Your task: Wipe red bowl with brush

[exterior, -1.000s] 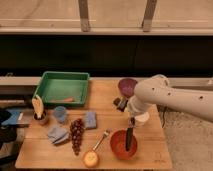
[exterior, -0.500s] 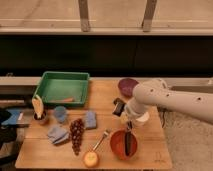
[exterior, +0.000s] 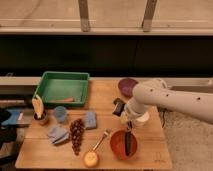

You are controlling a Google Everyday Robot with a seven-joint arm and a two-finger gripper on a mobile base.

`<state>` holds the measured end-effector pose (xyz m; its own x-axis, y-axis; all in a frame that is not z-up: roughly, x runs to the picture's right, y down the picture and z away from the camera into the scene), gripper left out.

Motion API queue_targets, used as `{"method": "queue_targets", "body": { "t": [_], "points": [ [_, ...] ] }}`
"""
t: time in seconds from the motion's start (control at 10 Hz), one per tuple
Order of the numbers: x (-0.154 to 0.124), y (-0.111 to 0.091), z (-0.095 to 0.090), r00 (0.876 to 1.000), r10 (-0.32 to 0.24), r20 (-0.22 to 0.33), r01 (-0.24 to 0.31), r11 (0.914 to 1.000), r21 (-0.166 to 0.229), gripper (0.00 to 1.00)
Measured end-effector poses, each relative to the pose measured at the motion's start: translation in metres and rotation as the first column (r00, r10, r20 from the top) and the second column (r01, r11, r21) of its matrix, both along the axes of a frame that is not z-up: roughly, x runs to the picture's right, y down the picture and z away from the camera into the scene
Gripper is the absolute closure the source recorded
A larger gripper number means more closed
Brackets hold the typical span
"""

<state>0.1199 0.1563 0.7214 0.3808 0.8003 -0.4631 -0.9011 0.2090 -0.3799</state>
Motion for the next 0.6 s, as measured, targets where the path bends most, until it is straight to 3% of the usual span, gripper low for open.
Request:
{"method": "queue_targets", "body": {
  "t": [0.6],
  "points": [
    [0.001,0.042,-0.014,0.998,-0.044,-0.053,0.041,0.9981,-0.046,1.0]
  ]
}}
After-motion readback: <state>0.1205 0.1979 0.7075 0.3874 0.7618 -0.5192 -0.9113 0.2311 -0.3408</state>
